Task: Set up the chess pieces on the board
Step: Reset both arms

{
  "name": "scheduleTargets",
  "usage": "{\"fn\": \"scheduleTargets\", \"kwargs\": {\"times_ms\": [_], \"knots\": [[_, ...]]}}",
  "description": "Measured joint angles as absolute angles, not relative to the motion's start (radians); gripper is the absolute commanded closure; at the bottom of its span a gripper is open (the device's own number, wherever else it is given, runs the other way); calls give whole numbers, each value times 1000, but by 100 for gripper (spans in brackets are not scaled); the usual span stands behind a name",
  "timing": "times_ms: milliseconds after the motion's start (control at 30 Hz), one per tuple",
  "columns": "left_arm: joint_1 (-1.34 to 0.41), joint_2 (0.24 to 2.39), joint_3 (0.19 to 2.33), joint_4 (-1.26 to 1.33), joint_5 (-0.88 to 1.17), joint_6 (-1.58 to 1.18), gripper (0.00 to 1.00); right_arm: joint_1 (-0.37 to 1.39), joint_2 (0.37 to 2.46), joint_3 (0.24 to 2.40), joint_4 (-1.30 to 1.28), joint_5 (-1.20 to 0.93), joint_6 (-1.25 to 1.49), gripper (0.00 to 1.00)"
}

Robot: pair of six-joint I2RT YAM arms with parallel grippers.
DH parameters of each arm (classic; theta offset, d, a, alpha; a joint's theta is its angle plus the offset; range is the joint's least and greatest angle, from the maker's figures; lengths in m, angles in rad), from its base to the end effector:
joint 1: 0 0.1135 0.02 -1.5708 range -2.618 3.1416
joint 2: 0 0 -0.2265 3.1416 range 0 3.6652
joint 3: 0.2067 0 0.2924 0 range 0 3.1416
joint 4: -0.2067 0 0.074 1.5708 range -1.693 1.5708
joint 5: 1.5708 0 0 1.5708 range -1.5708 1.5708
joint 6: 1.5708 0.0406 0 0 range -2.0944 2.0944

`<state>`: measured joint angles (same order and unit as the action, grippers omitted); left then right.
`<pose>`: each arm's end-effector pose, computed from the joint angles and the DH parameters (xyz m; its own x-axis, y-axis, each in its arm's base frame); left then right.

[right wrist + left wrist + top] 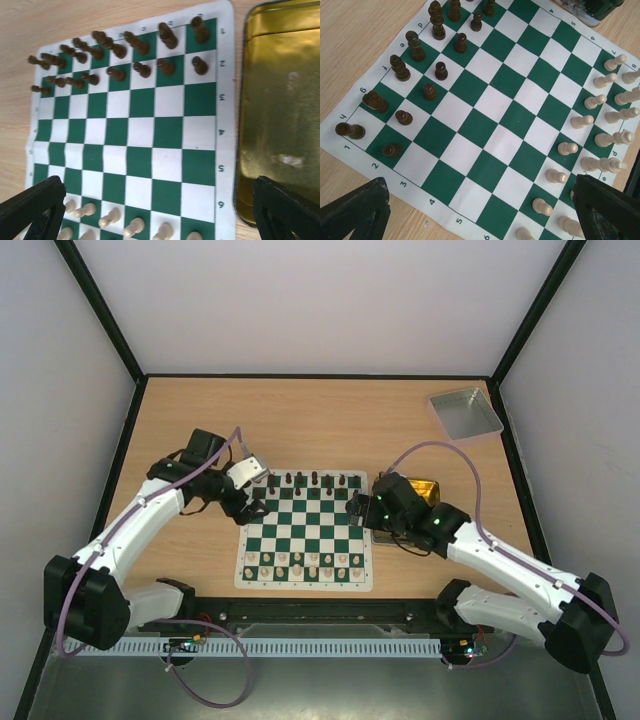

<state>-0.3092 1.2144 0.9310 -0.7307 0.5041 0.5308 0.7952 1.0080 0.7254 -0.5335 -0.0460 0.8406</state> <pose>0.2707 -0.1070 0.2104 -0.4395 0.6057 -0.6633 0.8489 0.5215 -0.0862 0.1871 0.1935 0.1994 -0.8880 0.1574 -0.4320 -0.1104 0.8390 0.5328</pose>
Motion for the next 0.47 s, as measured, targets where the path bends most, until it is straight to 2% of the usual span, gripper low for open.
{"fn": "scheduleTargets", "kwargs": {"times_ms": [467], "knots": [[-307, 1259, 922, -723, 545, 464, 1, 852, 853, 588, -396, -118, 858, 1]]}}
